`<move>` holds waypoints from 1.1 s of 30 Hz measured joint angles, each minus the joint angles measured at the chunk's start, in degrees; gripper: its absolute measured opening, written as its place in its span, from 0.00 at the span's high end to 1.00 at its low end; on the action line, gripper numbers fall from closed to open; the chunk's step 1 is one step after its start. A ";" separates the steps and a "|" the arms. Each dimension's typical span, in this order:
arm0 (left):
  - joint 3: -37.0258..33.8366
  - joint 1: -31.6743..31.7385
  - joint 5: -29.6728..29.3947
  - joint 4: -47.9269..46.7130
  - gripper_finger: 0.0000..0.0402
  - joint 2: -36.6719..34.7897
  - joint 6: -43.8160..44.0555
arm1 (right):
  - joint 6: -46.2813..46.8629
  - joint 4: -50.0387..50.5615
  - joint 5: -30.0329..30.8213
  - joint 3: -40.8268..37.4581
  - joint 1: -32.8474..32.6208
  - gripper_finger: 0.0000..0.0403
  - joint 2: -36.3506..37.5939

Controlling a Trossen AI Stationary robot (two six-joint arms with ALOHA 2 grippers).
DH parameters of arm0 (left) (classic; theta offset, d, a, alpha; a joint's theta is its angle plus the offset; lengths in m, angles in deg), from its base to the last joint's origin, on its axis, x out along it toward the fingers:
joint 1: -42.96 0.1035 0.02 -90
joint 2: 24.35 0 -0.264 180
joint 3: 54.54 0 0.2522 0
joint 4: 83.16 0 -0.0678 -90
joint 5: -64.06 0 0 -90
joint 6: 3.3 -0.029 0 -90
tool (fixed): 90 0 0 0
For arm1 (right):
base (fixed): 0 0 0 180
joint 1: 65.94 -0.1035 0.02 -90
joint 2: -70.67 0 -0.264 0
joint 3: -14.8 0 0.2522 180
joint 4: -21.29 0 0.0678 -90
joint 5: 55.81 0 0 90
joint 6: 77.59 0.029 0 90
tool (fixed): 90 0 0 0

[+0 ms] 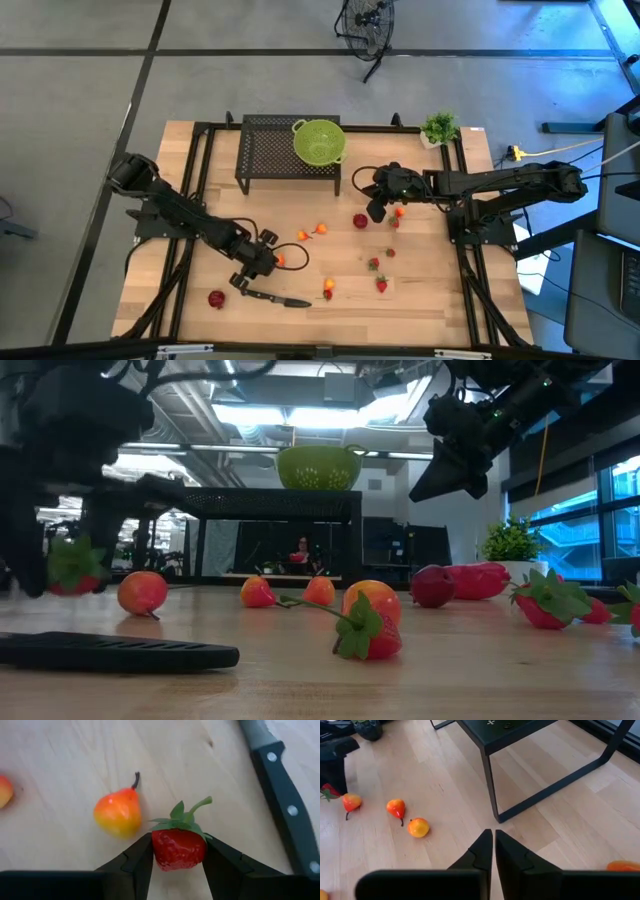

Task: Pick & Place Fruit
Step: Put the strawberry into the green strainer bowl on the shelf

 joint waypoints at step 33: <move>0.11 11.08 -11.93 13.51 0.62 -17.43 -11.12 | -0.09 0.37 -3.04 0.02 0.02 0.99 0.00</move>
